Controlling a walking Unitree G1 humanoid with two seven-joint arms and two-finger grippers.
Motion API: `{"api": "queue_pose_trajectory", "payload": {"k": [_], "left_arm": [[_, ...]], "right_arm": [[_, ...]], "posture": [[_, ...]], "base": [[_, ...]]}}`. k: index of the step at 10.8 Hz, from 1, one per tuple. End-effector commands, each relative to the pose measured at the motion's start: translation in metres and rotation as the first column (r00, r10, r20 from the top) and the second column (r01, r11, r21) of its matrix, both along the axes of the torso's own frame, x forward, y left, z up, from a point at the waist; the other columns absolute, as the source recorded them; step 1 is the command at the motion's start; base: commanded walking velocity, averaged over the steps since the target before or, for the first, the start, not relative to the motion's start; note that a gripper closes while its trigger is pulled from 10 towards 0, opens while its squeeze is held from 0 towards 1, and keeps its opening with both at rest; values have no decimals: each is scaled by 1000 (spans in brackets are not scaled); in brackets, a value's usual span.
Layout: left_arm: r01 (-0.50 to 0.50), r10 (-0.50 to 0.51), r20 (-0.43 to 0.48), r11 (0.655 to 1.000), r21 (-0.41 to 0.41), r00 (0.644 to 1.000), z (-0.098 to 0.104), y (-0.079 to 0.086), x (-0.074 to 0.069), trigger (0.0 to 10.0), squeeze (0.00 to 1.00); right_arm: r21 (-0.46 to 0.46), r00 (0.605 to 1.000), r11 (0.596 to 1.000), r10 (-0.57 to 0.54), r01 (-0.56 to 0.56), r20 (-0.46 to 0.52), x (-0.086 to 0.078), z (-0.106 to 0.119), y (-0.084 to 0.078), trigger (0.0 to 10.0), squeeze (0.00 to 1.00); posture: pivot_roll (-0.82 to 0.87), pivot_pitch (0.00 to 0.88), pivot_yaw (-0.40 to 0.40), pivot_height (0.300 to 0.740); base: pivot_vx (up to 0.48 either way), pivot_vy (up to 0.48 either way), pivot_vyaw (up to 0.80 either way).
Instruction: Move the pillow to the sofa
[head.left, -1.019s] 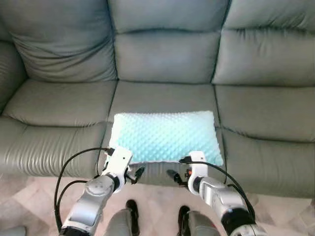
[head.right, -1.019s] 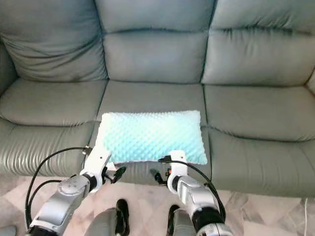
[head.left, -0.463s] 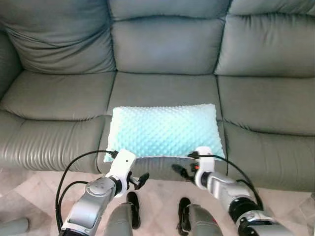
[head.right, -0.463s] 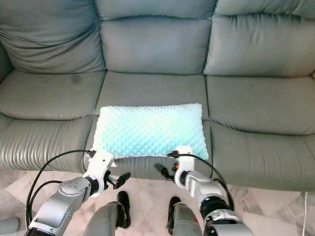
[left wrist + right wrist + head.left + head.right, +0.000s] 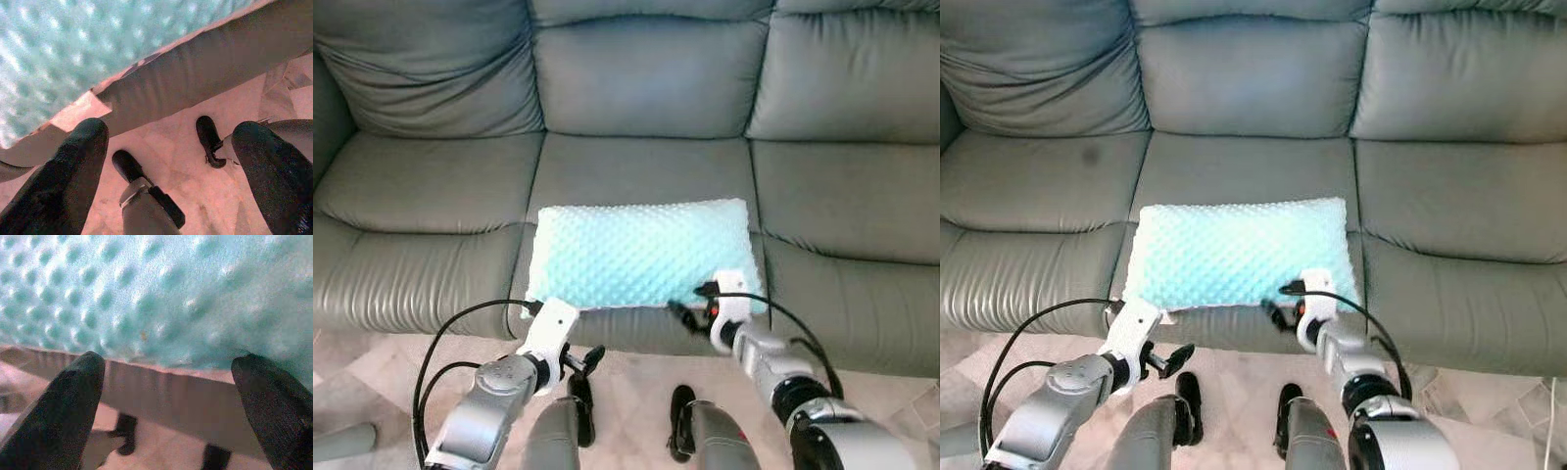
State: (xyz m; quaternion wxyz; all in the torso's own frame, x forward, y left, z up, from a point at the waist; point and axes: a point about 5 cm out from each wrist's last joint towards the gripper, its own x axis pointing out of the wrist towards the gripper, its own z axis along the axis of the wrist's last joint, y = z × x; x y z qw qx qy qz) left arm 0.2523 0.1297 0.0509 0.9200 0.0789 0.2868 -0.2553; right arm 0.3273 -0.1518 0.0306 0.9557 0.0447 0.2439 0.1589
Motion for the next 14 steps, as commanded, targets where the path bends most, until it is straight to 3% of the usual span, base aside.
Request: {"api": "queue_pose_trajectory", "payload": {"k": [1, 6, 7, 8, 9, 10, 12, 13, 14], "left_arm": [[-7, 8, -35, 1000, 22, 999, -7, 5, -7, 10000, 0], [-8, 9, -30, 999, 40, 1000, -6, 4, -7, 10000, 0], [-12, 13, -28, 999, 42, 1000, -6, 4, -6, 10000, 0], [-17, 18, -29, 999, 36, 999, -6, 4, -7, 10000, 0], [-11, 12, -43, 1000, 23, 999, -7, 4, -9, 10000, 0], [17, -18, -90, 1000, -18, 996, -9, -1, -13, 10000, 0], [26, -27, -53, 1000, -12, 998, -3, -5, -9, 10000, 0], [2, -2, -44, 1000, 0, 999, -3, -1, -6, 10000, 0], [-30, 31, -42, 999, 12, 999, -1, 9, -2, 10000, 0]], "right_arm": [[-24, 999, 1000, -18, 17, -26, -7, -9, -5, 10000, 0], [-153, 991, 981, -105, 116, 80, 1, 3, -28, 10000, 0], [-149, 991, 983, -91, 104, 93, 3, 5, -24, 10000, 0], [-51, 998, 999, 10, -7, 56, 2, 3, 1, 10000, 0], [-13, 998, 998, 55, -55, 41, 1, 1, 10, 10000, 0], [74, 992, 990, 119, -121, 34, -1, 2, 32, 10000, 0], [180, 979, 964, 203, -197, -17, -6, -1, 52, 10000, 0], [193, 967, 950, 253, -245, -19, -8, -1, 59, 10000, 0], [150, 956, 945, 294, -290, -6, -8, 0, 61, 10000, 0]], "posture": [[42, 413, 71, 740], [36, 413, 72, 740], [37, 413, 66, 740], [35, 413, 62, 740], [35, 413, 62, 740], [34, 410, 65, 740], [37, 405, 68, 740], [43, 401, 64, 740], [48, 399, 62, 740]], "base": [[0, 0, 0], [0, 0, 0], [0, 0, 0], [0, 0, 0], [0, 0, 0], [0, 0, 0], [0, 0, 0], [0, 0, 0], [0, 0, 0]]}}
